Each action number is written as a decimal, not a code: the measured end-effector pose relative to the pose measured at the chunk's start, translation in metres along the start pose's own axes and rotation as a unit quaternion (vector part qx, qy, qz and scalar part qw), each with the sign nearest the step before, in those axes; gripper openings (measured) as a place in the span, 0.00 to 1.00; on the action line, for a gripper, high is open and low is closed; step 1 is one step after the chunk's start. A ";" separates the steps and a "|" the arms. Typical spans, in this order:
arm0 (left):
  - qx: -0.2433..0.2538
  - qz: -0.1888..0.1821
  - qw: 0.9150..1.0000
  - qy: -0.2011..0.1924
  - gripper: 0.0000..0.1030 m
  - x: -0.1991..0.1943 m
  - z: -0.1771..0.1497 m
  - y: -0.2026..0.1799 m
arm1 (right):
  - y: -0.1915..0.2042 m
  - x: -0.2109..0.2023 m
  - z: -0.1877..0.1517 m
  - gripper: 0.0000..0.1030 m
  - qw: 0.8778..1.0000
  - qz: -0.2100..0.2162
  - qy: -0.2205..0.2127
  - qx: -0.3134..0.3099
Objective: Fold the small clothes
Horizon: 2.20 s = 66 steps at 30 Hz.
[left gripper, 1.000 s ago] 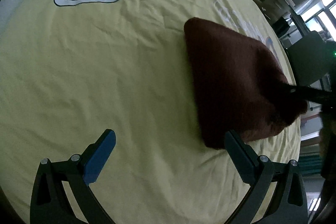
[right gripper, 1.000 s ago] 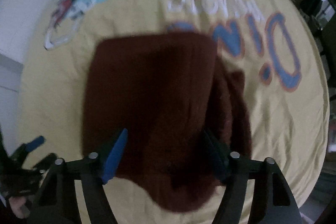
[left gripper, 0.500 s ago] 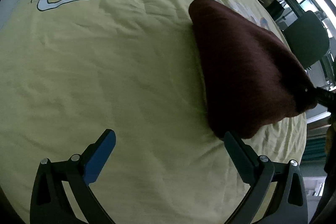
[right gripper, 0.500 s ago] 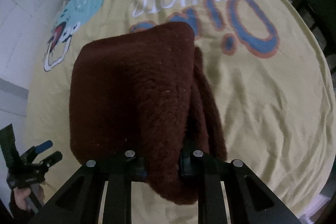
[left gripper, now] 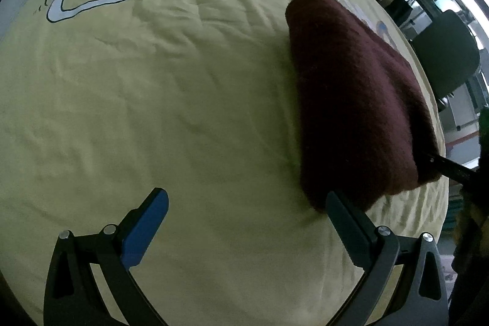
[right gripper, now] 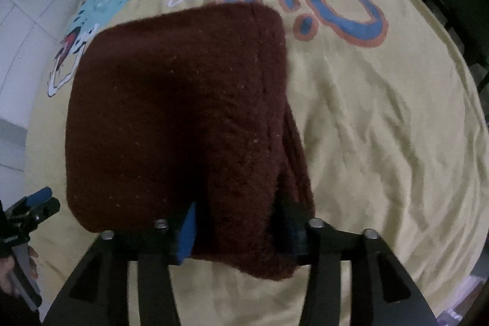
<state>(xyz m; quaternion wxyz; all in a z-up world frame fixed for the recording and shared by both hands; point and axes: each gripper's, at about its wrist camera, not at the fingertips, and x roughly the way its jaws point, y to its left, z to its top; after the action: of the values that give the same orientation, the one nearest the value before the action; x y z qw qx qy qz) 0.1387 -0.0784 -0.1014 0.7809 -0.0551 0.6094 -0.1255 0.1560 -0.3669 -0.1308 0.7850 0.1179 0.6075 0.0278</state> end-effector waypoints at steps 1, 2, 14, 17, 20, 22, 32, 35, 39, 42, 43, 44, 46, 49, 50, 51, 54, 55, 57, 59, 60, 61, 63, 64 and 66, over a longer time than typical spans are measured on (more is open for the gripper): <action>-0.001 0.001 1.000 0.000 0.99 0.000 0.001 -0.001 | 0.001 -0.003 0.002 0.73 1.000 -0.019 -0.004 -0.004; 0.000 0.002 1.000 -0.001 0.99 -0.001 0.004 -0.003 | 0.001 -0.007 0.004 0.77 0.999 -0.032 -0.009 -0.007; 0.023 -0.023 0.999 -0.007 0.99 0.006 0.065 -0.040 | 0.023 -0.018 0.043 0.95 0.998 -0.027 -0.037 -0.047; 0.031 -0.040 0.999 0.002 0.99 0.020 0.078 -0.059 | 0.022 -0.001 0.050 0.99 0.998 -0.031 -0.024 -0.046; 0.025 -0.046 0.998 0.026 0.99 0.044 0.084 -0.071 | 0.012 0.016 0.050 0.99 0.999 -0.035 -0.008 -0.034; 0.024 -0.047 0.998 0.041 0.99 0.058 0.086 -0.077 | 0.004 0.024 0.047 0.99 0.999 -0.024 -0.005 -0.026; 0.003 -0.030 0.997 0.065 1.00 0.100 0.080 -0.074 | -0.017 0.056 0.040 0.99 0.999 0.048 -0.001 -0.004; 0.026 -0.019 0.998 0.056 1.00 0.102 0.079 -0.080 | -0.017 0.062 0.039 0.99 0.998 0.060 0.005 0.002; 0.044 -0.014 0.998 0.048 0.92 0.103 0.082 -0.089 | -0.017 0.065 0.038 0.94 0.998 0.066 0.014 0.019; 0.052 -0.016 0.997 0.047 0.82 0.104 0.082 -0.092 | -0.014 0.064 0.040 0.70 0.994 0.103 0.023 0.029; 0.054 -0.019 0.997 0.048 0.76 0.104 0.084 -0.092 | -0.011 0.063 0.041 0.65 0.994 0.101 0.024 0.023; 0.056 -0.021 0.997 0.048 0.72 0.103 0.083 -0.092 | -0.008 0.061 0.041 0.59 0.994 0.101 0.023 0.021; 0.067 -0.024 0.997 0.043 0.58 0.100 0.084 -0.097 | -0.004 0.057 0.041 0.51 0.995 0.099 0.018 0.019; 0.081 -0.026 0.996 0.037 0.47 0.093 0.090 -0.107 | 0.001 0.045 0.040 0.43 0.995 0.096 0.008 0.015; 0.081 -0.034 0.996 0.033 0.46 0.086 0.092 -0.107 | 0.002 0.039 0.040 0.42 0.995 0.097 0.003 0.014; 0.084 -0.039 0.995 0.031 0.44 0.083 0.092 -0.108 | 0.003 0.034 0.040 0.42 0.995 0.098 -0.001 0.013; 0.084 -0.067 0.994 0.010 0.43 0.056 0.099 -0.104 | 0.012 0.013 0.041 0.40 0.994 0.104 -0.020 0.006; 0.085 -0.070 0.994 0.004 0.42 0.050 0.100 -0.102 | 0.017 0.006 0.042 0.40 0.994 0.107 -0.026 0.003; 0.093 -0.075 0.993 -0.015 0.42 0.027 0.103 -0.097 | 0.026 -0.009 0.043 0.40 0.993 0.115 -0.039 -0.006; 0.094 -0.078 0.992 -0.027 0.42 0.011 0.105 -0.088 | 0.042 -0.021 0.046 0.40 0.991 0.122 -0.051 -0.016; 0.095 -0.078 0.992 -0.033 0.42 0.000 0.106 -0.082 | 0.047 -0.027 0.045 0.40 0.990 0.126 -0.056 -0.020; 0.095 -0.078 0.992 -0.039 0.42 -0.008 0.107 -0.076 | 0.057 -0.032 0.047 0.40 0.989 0.130 -0.060 -0.026; 0.095 -0.076 0.992 -0.046 0.42 -0.022 0.103 -0.061 | 0.080 -0.038 0.049 0.40 0.988 0.133 -0.065 -0.042; 0.094 -0.073 0.992 -0.050 0.43 -0.029 0.100 -0.052 | 0.088 -0.039 0.048 0.40 0.988 0.134 -0.066 -0.047; 0.086 -0.069 0.992 -0.056 0.43 -0.036 0.096 -0.034 | 0.109 -0.038 0.049 0.40 0.987 0.133 -0.065 -0.057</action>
<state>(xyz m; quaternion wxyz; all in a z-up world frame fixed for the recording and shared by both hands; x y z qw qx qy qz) 0.2189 -0.1078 -0.0358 0.8052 -0.0368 0.5464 -0.2276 0.2044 -0.2758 -0.0595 0.8175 0.1538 0.5318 0.1588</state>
